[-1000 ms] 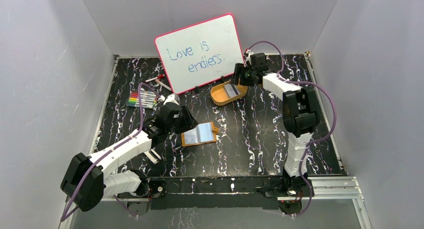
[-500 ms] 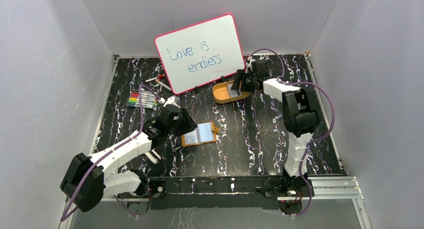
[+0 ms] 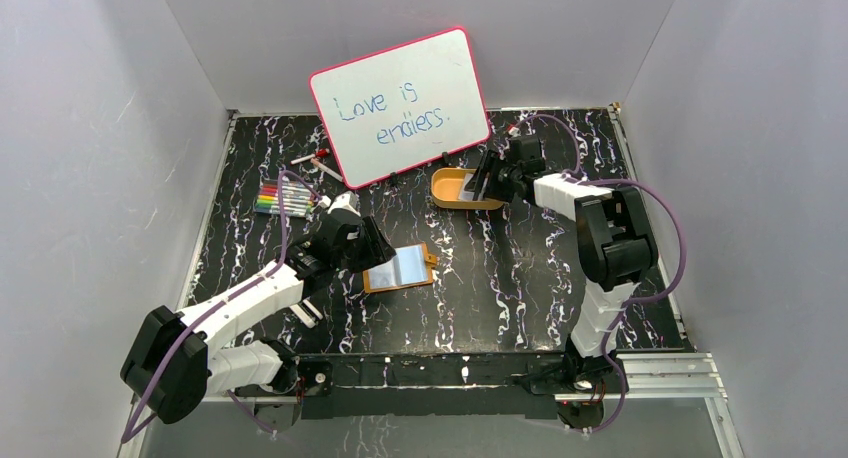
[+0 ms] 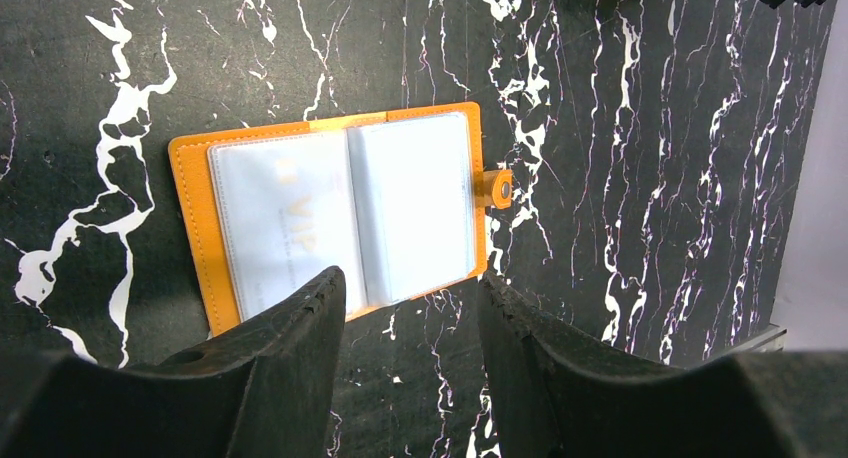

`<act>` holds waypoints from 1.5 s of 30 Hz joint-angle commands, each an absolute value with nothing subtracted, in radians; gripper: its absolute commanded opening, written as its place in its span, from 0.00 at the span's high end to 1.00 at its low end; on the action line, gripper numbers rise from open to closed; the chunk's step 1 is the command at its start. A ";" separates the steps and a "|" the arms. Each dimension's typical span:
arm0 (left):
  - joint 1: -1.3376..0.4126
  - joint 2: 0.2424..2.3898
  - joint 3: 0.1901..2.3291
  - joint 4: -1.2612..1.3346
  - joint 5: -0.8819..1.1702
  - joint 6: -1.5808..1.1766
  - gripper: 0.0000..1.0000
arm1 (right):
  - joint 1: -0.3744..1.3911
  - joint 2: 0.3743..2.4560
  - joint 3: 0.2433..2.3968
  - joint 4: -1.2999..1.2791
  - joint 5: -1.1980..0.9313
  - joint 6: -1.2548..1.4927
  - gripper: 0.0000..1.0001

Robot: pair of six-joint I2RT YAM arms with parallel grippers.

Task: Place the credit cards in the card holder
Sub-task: Move the storage box to the center of the board, then pick up the credit card from the storage box.

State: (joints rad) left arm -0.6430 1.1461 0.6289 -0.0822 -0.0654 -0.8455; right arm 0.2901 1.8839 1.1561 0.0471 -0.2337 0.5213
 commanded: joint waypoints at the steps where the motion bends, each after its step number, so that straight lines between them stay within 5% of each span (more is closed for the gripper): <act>1: -0.637 1.119 0.628 -0.091 -0.059 -0.841 0.51 | 0.276 1.866 1.204 -0.052 -0.152 0.587 0.32; 16: -0.637 1.133 0.633 -0.086 -0.064 -0.833 0.51 | 0.275 1.979 1.353 -0.183 -0.148 0.560 0.40; 26: -0.637 1.133 0.632 -0.087 -0.069 -0.833 0.51 | 0.274 1.984 1.358 -0.214 -0.116 0.538 0.66; 35: -0.637 1.131 0.632 -0.089 -0.075 -0.833 0.51 | 0.273 1.952 1.342 -0.211 -0.092 0.528 0.77; 45: -0.637 1.128 0.632 -0.092 -0.078 -0.832 0.51 | 0.252 1.901 1.311 -0.194 -0.108 0.535 0.80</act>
State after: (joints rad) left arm -0.6434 1.1461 0.6289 -0.0834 -0.0700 -0.8448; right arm 0.2676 1.9675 1.3312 -0.1822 -0.1261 0.5571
